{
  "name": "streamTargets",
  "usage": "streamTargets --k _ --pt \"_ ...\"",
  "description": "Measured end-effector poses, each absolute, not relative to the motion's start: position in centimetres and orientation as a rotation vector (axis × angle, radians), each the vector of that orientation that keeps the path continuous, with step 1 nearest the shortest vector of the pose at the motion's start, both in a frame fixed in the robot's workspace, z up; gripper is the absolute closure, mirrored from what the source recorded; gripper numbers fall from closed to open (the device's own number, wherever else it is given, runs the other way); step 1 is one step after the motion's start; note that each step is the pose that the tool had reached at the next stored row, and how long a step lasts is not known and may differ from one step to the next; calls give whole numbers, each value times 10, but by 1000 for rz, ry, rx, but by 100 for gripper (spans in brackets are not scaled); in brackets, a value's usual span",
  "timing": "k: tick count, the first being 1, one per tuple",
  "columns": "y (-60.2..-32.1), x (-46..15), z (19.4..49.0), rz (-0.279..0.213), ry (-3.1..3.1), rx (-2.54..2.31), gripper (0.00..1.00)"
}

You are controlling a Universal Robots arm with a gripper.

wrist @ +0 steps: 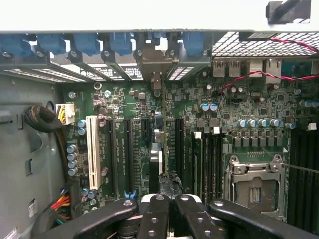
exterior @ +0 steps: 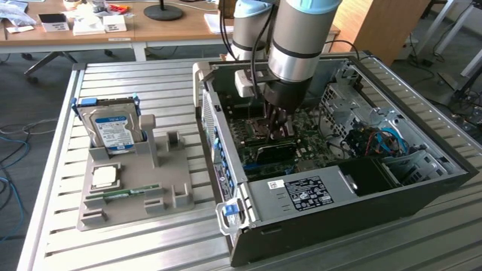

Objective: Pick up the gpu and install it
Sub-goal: 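Press down on the gpu until it lock into place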

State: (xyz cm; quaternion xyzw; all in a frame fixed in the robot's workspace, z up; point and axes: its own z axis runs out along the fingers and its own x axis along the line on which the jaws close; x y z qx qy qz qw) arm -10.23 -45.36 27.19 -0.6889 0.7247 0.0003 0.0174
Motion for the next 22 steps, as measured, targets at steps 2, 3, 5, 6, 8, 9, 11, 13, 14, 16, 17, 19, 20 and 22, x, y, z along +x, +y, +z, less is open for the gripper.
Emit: streamTargets --k 2,3,5,6,8,9,11,13,14,16,17,19,20,22 --pt "-454 -102 271 1 2251 -2140 89" --pt "-454 -102 271 1 2252 -2140 89" --pt "-454 -102 271 1 2252 -2140 89" --pt "-454 -102 270 1 2251 -2140 89" --pt "-454 -102 269 1 2252 -2140 89" --pt "-454 -103 268 1 2252 -2140 89" --pt "-454 -103 267 1 2252 -2140 89" --pt "-454 -103 267 1 2252 -2141 89" --pt "-454 -103 266 1 2251 -2140 89" --pt "-454 -103 265 1 2252 -2140 89" --pt "-454 -103 264 1 2252 -2141 89" --pt "-454 -103 264 1 2252 -2141 89" --pt "-454 -103 264 1 2252 -2141 89" --pt "-454 -103 264 1 2251 -2140 89"
